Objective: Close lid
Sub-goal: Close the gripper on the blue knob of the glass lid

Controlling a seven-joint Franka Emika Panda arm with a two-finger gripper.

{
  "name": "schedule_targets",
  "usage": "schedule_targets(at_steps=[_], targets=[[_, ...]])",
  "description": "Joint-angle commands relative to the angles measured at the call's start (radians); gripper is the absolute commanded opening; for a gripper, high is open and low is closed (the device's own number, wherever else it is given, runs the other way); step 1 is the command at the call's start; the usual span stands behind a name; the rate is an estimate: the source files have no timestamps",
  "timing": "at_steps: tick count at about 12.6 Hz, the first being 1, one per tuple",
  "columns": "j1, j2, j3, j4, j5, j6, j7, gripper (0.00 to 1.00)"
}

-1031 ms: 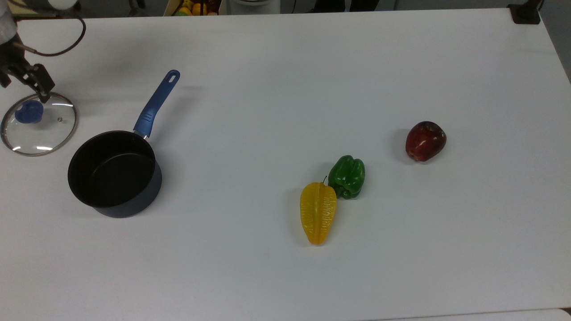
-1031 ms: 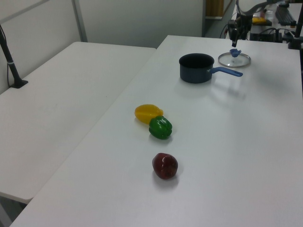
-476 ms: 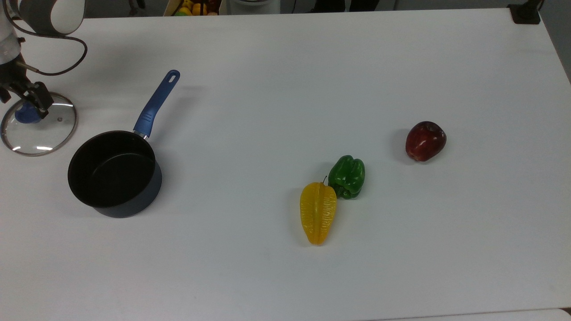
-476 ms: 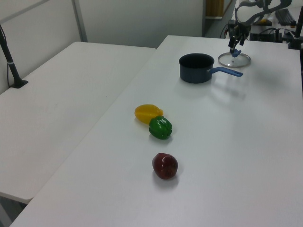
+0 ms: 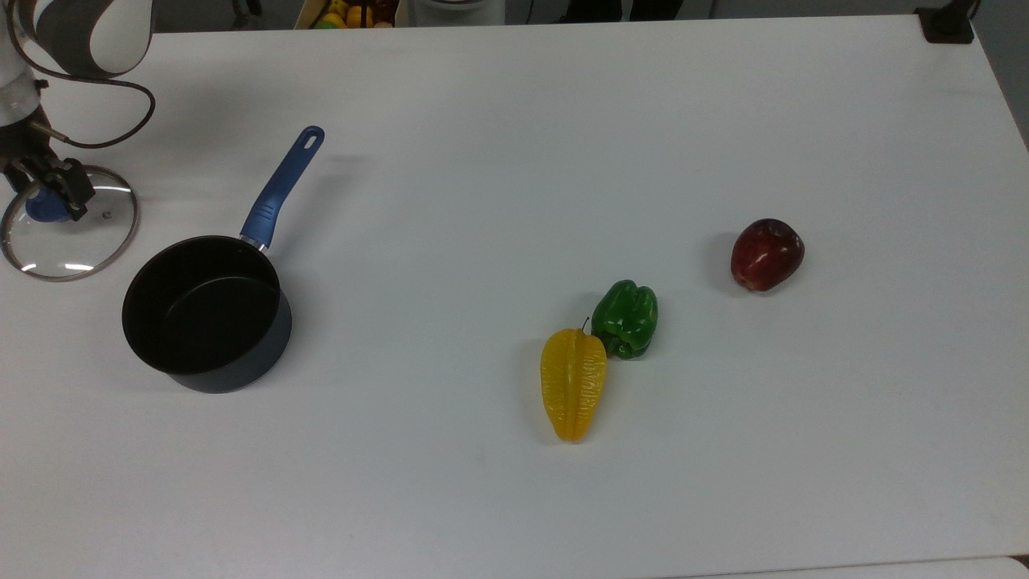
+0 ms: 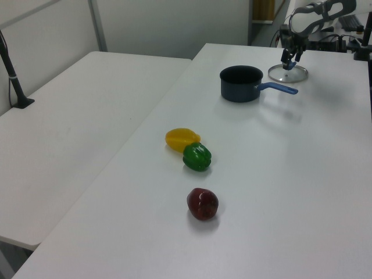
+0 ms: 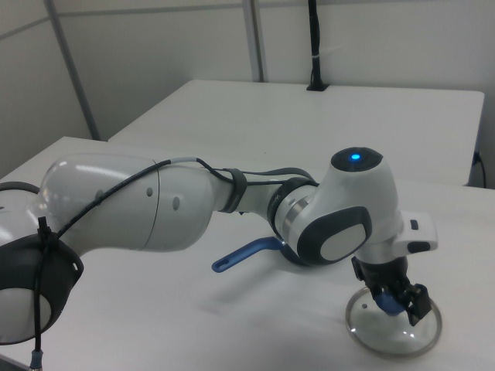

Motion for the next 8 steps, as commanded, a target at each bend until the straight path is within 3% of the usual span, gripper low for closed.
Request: schedule_targets(at_steps=[1,5,8], targets=[[-0.009,-0.007,0.006,-0.012,0.031,0.016,0.073,0.83],[-0.015,-0.012,0.007,-0.002,0.054,0.009,0.072,0.48],[-0.017,-0.041,0.007,0.001,0.065,-0.004,0.072,0.45]])
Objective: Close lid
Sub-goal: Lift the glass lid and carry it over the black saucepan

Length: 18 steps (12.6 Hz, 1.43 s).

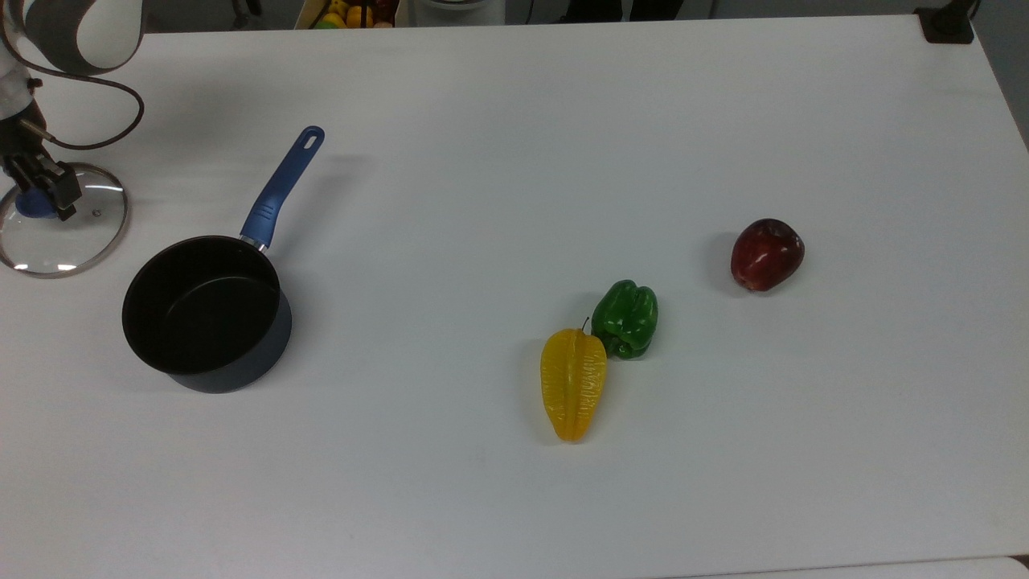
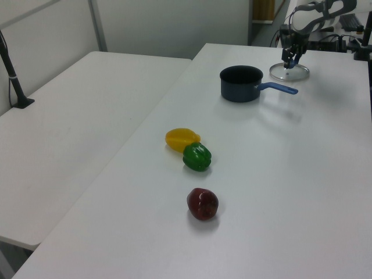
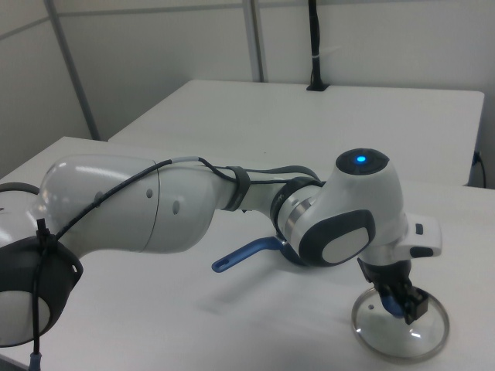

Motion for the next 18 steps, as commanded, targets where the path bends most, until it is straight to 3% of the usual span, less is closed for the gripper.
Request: schedule_targets(at_steps=[1,4,6,9,12,18], targets=[[-0.004,-0.050,0.007,0.017,0.016,-0.036,0.012,0.45],[0.013,-0.074,0.018,0.105,0.005,-0.213,0.102,0.45],[0.078,-0.109,0.019,0.116,-0.003,-0.255,0.169,0.45],[0.177,-0.131,0.018,0.119,-0.003,-0.251,0.195,0.45],[0.301,-0.122,0.013,0.180,-0.007,-0.234,0.195,0.45],[0.366,-0.077,0.013,0.166,-0.033,-0.142,0.195,0.46]])
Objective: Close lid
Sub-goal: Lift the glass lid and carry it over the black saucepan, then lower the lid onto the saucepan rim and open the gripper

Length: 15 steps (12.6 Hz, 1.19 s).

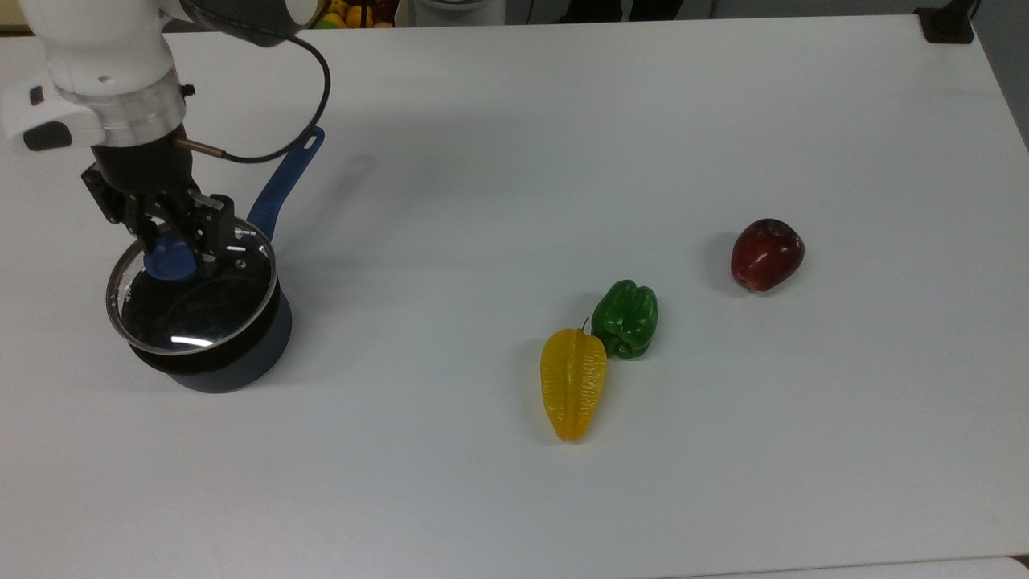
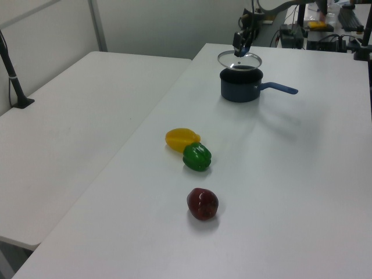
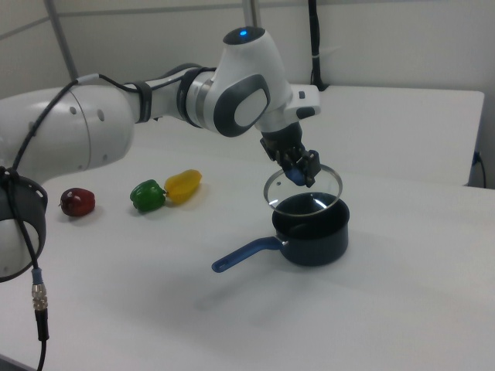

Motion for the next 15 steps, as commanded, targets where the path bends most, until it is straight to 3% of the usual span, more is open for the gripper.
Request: schedule_targets(at_steps=[1,15], targets=[[0.014,0.027,-0.016,-0.012,-0.025,0.051,0.014,0.46],[0.013,0.030,-0.019,-0.069,-0.073,0.063,0.014,0.48]])
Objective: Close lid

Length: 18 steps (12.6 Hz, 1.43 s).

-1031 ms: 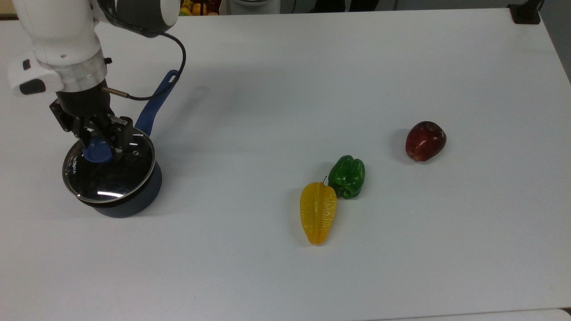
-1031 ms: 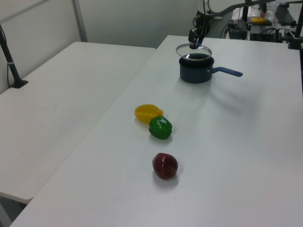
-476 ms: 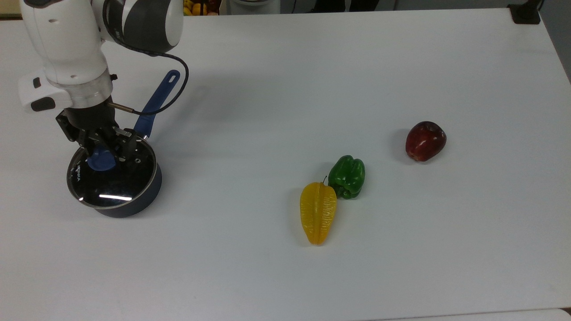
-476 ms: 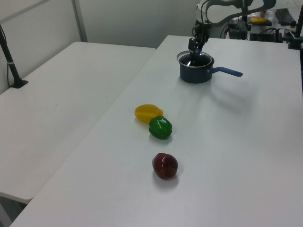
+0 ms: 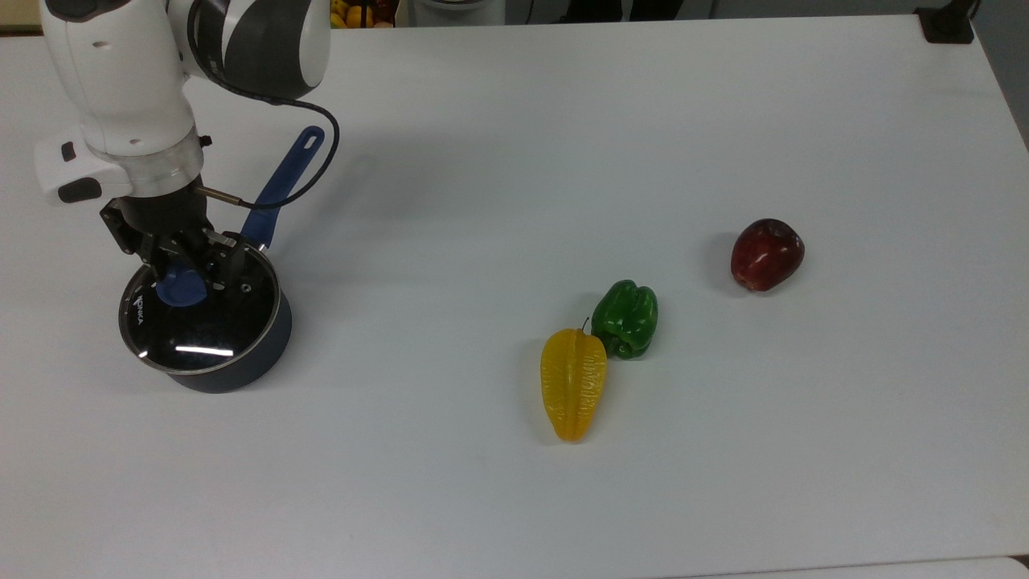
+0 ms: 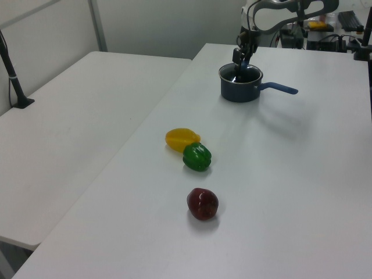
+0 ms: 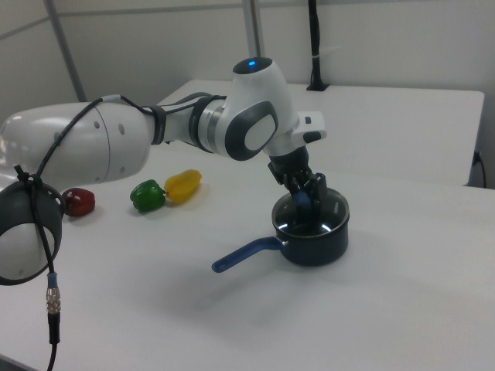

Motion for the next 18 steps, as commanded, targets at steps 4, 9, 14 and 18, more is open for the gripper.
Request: schedule_targets(at_steps=[4,9,14,18], targets=[[0.010,-0.029,-0.011,-0.038,-0.026,0.001,0.014,0.91],[0.019,-0.079,-0.005,-0.038,-0.026,-0.026,0.056,1.00],[0.229,-0.248,-0.004,-0.127,-0.115,-0.240,0.212,1.00],[0.346,-0.421,0.001,-0.217,-0.107,-0.462,0.232,1.00]])
